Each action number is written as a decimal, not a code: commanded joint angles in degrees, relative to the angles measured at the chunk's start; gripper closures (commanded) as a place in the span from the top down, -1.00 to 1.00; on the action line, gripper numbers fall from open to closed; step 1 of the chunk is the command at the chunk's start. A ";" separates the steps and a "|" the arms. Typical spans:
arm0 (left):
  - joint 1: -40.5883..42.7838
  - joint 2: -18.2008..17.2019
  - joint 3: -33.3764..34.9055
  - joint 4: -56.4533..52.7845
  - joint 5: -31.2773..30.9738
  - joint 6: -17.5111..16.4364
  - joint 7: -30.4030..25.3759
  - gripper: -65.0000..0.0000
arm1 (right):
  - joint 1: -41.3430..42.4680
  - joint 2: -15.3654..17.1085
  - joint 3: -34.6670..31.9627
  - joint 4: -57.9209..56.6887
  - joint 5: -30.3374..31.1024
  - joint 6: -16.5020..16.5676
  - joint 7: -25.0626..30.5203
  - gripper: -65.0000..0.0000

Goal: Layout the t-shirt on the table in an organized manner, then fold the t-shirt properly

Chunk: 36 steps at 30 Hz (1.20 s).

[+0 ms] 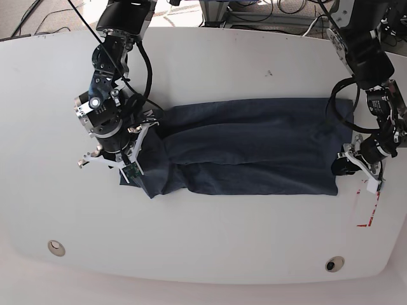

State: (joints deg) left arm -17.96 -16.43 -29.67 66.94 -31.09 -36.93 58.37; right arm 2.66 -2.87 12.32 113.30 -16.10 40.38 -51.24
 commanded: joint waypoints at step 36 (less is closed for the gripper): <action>2.35 -4.72 -3.16 -6.06 2.30 -0.04 -4.61 -0.35 | 0.82 0.10 -0.05 1.03 0.67 -0.38 1.27 -1.00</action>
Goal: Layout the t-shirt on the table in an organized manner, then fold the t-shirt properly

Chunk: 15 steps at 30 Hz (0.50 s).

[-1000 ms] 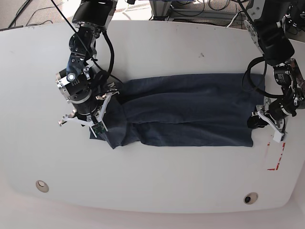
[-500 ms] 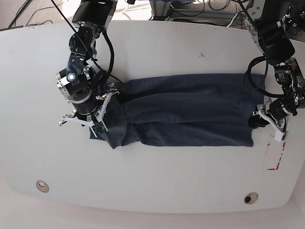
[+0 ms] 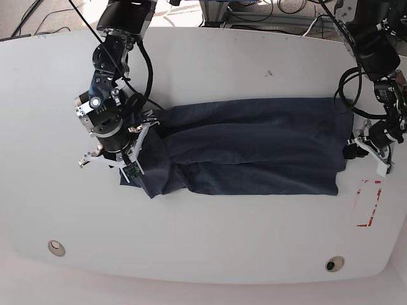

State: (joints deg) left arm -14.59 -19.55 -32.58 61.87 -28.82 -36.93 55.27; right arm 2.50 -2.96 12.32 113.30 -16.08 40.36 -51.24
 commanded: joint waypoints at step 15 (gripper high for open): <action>-1.89 1.05 -0.08 -3.10 -0.06 -0.48 -1.33 -0.35 | 0.88 0.19 -0.05 1.03 0.56 -0.36 1.27 -1.00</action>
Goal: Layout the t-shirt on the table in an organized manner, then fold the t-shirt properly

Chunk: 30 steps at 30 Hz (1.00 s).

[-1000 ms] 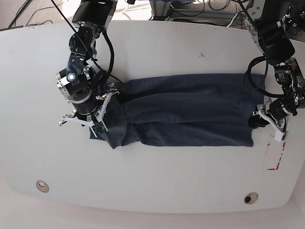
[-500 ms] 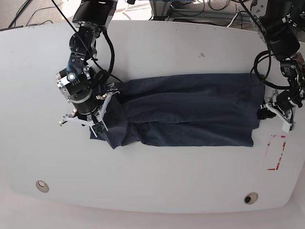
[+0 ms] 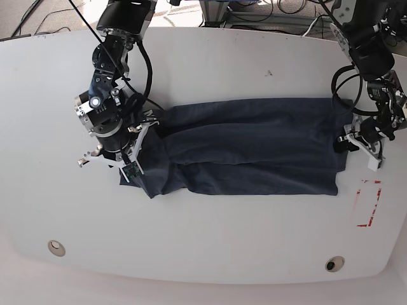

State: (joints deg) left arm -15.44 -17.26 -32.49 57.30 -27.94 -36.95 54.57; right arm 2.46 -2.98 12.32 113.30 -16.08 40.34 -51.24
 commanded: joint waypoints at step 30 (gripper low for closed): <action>-1.48 0.07 1.24 8.15 -0.94 -0.37 3.32 -0.76 | 1.10 0.21 -0.05 1.03 0.65 -0.34 1.27 -1.00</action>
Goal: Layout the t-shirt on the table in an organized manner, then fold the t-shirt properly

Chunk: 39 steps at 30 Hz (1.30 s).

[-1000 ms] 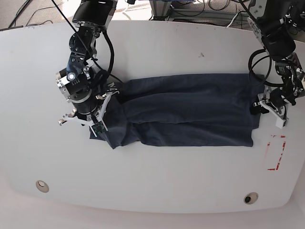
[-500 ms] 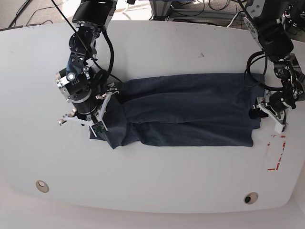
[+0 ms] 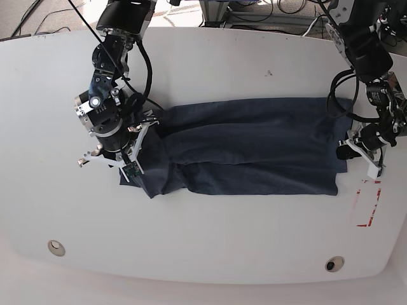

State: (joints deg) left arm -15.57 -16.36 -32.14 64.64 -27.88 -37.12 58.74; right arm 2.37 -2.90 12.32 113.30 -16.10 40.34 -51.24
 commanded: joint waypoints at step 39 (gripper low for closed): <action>-3.90 0.58 4.49 -4.11 -0.82 0.07 -5.77 -0.82 | 1.10 0.13 -0.05 1.03 0.58 -0.34 1.27 -1.00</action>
State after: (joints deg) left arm -17.98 -14.81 -27.57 59.66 -27.64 -36.91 53.98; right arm 2.48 -2.96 12.32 113.30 -16.10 40.36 -51.24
